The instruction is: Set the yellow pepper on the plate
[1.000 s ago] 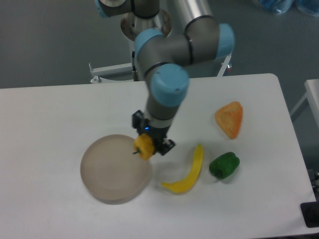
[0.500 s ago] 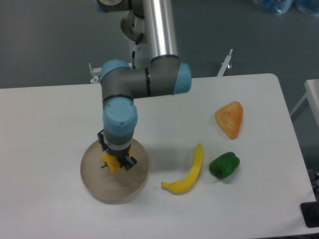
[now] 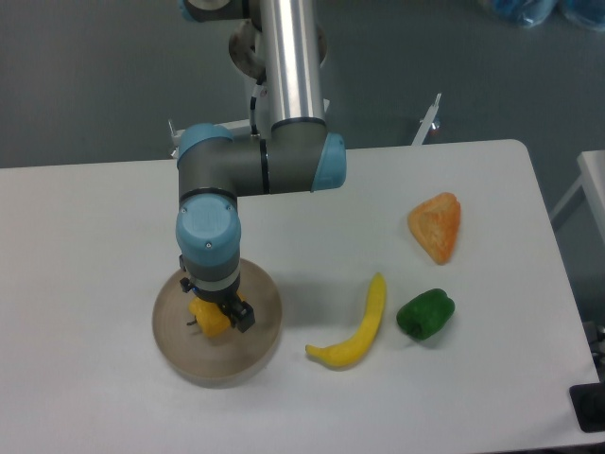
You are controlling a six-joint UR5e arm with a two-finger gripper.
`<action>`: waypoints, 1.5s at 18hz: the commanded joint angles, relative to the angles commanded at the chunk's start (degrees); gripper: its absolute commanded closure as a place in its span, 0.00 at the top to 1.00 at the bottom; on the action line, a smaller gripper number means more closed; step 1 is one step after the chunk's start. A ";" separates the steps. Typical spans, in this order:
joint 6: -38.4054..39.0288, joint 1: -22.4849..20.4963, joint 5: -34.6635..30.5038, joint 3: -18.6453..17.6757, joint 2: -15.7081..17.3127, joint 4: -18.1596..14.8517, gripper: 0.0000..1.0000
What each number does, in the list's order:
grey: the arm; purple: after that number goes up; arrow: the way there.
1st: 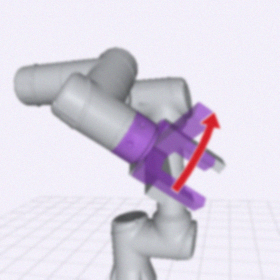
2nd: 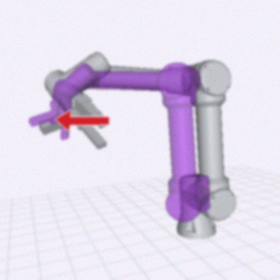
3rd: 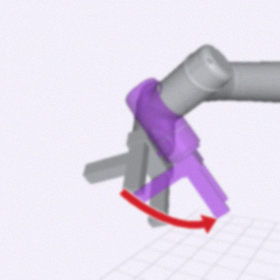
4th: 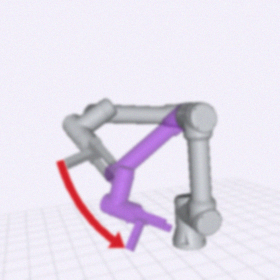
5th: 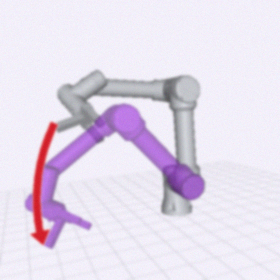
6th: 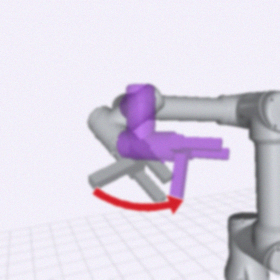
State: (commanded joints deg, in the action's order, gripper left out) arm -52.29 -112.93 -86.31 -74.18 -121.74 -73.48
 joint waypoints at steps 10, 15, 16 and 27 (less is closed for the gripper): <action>-22.64 -11.78 -5.07 1.32 5.98 -2.71 1.00; -27.15 -17.84 -7.91 1.41 6.60 -7.99 1.00; -27.68 -18.64 -7.82 1.41 6.51 -8.52 1.00; -26.90 -21.20 -0.88 0.10 5.11 -6.43 1.00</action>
State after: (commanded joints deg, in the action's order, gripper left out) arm -79.19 -134.13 -87.19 -74.09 -116.63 -79.91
